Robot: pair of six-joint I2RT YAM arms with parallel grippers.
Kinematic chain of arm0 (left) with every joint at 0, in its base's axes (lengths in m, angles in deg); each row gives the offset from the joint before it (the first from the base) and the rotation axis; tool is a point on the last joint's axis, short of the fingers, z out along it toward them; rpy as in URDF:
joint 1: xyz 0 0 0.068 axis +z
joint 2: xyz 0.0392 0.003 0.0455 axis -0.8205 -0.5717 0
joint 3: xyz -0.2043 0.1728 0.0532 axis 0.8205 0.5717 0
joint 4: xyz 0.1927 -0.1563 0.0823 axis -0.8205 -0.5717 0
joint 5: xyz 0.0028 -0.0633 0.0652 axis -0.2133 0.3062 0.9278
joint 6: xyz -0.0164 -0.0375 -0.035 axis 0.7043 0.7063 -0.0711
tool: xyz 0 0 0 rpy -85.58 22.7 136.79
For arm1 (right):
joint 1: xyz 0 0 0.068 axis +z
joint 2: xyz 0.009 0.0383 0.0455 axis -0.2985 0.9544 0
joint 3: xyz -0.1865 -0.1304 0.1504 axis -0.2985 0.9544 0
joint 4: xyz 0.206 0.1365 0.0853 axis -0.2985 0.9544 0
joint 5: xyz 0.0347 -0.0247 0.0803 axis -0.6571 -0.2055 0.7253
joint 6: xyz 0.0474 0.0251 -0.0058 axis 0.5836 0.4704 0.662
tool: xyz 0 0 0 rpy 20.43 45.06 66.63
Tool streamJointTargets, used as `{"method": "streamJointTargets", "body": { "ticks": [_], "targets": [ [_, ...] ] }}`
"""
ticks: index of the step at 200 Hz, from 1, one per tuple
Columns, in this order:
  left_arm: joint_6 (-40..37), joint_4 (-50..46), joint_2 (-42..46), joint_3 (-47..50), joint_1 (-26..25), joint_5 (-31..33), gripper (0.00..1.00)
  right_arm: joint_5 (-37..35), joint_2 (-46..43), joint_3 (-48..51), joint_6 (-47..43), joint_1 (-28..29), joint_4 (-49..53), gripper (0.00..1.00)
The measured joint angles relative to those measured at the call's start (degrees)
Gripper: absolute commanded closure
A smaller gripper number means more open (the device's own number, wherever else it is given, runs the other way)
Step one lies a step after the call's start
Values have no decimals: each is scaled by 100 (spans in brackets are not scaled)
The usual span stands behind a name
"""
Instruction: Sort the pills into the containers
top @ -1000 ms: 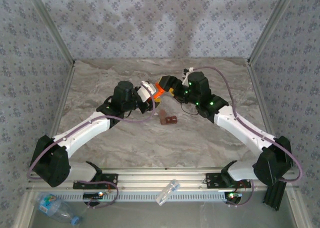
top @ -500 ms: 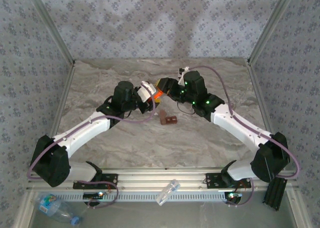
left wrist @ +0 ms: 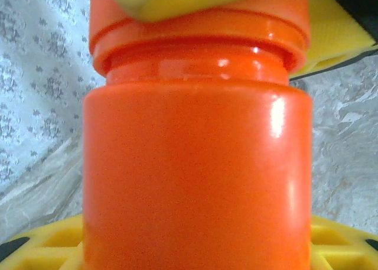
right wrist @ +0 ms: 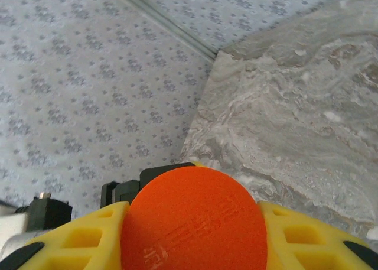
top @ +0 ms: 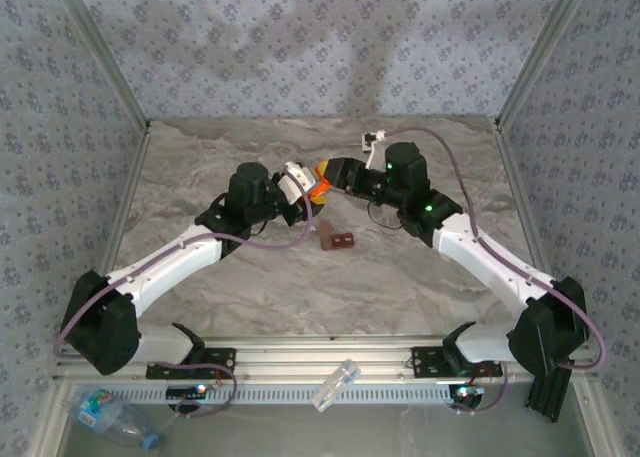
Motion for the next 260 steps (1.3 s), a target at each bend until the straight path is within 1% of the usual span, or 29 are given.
{"method": "streamJointTargets", "body": {
  "ticks": [12,37,48,74,83,94,112,131,168,189,221,260],
  "targets": [
    [2,-17,20,20,-11,-20,100,175,-76,116,-232,-138,-232,66],
    [20,-94,66,92,31,-37,100,444,-219,380,-551,-638,-796,66],
    [22,-103,66,92,37,-57,100,588,-225,457,-702,-732,-970,65],
    [59,-120,70,92,37,-103,100,737,-227,568,-955,-761,-1025,67],
    [63,-133,72,94,37,-103,100,717,-234,614,-990,-820,-964,68],
    [68,-146,81,96,37,-98,100,636,-243,649,-1021,-942,-787,68],
    [116,-160,153,142,37,-94,100,315,-297,745,-1108,-1154,-369,68],
    [181,-157,269,247,37,-94,100,-210,-400,960,-1285,-1292,157,68],
    [323,-160,463,487,37,-7,100,-1241,-426,1539,-1541,-1305,1097,67],
    [409,-160,527,560,37,15,100,-1725,-229,1751,-1580,-1305,1530,67],
    [505,-157,673,656,35,35,100,-2184,96,1923,-1572,-1305,1718,68],
    [590,-157,748,702,28,37,100,-2575,400,2087,-1504,-1305,1720,65]
  ]
}}
